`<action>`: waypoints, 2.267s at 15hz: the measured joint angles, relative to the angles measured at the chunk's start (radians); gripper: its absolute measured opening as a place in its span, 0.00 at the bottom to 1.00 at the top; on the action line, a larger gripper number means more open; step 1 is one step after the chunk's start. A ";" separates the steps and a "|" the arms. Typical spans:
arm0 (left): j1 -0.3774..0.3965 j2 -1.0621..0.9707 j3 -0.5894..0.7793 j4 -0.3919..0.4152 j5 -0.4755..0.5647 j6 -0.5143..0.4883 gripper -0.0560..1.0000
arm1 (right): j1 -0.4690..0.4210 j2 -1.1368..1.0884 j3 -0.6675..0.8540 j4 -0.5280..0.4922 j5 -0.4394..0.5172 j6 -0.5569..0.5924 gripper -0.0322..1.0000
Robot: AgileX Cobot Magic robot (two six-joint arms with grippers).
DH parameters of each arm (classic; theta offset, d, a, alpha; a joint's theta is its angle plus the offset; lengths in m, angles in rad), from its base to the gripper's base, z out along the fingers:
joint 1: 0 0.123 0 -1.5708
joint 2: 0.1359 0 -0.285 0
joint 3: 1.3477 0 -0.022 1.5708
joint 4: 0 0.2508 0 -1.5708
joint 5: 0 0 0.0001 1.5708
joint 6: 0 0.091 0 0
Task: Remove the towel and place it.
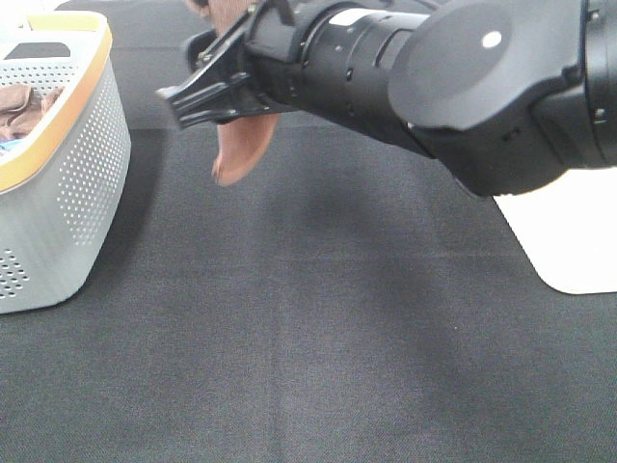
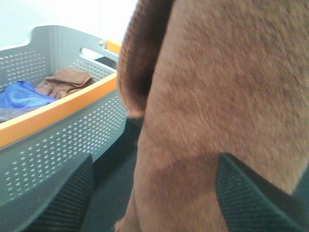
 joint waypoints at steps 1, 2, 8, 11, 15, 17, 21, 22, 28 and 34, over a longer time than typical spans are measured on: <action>0.000 -0.009 0.000 -0.017 0.001 0.000 0.05 | 0.000 0.000 0.000 0.006 -0.006 -0.005 0.69; 0.000 -0.014 0.000 -0.032 0.003 0.000 0.05 | 0.000 0.000 0.000 0.006 -0.009 -0.008 0.69; 0.000 -0.018 0.000 -0.084 0.035 0.009 0.05 | 0.000 0.000 0.000 -0.033 -0.009 0.011 0.68; 0.000 -0.018 0.000 -0.089 0.037 0.008 0.05 | 0.000 0.000 0.000 -0.033 -0.010 0.012 0.58; 0.000 -0.018 0.000 -0.089 0.037 0.049 0.05 | 0.000 0.000 0.000 -0.033 -0.010 0.012 0.42; 0.000 -0.018 0.000 -0.089 0.037 0.050 0.05 | 0.000 0.000 0.000 -0.033 -0.009 0.012 0.31; 0.000 -0.018 0.000 -0.029 0.037 0.061 0.05 | 0.000 0.000 0.000 0.010 -0.009 -0.033 0.04; 0.000 -0.018 0.000 0.032 0.039 0.058 0.05 | 0.000 -0.003 0.000 0.059 -0.009 -0.082 0.03; 0.052 0.013 0.000 0.357 0.091 -0.093 0.05 | 0.000 -0.061 0.000 0.301 0.009 -0.369 0.03; 0.059 0.077 0.000 0.545 0.182 -0.097 0.05 | -0.119 -0.063 -0.050 0.348 -0.019 -0.576 0.03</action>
